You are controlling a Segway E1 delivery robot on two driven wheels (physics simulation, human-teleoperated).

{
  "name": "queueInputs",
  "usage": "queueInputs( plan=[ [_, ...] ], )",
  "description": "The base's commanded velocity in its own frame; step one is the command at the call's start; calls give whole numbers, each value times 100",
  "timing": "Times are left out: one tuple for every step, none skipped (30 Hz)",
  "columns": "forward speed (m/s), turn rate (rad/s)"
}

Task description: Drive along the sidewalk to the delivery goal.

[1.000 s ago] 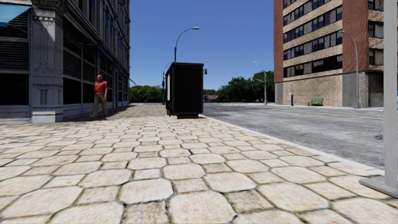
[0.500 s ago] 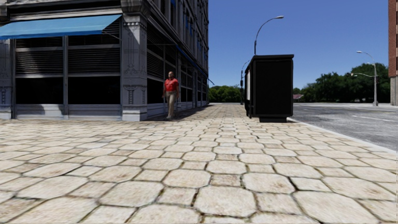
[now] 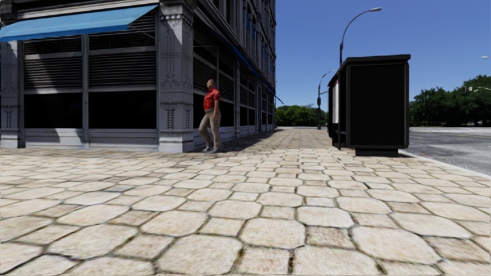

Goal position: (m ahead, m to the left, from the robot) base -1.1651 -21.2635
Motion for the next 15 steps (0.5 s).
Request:
queueInputs(
  plan=[
    [200,0],
    [200,0],
    [200,0],
    [200,0],
    [200,0],
    [200,0],
    [200,0],
    [200,-4],
    [200,-9],
    [200,-11],
    [200,-11],
    [200,-13],
    [200,-17],
    [200,-22],
    [200,-22]
  ],
)
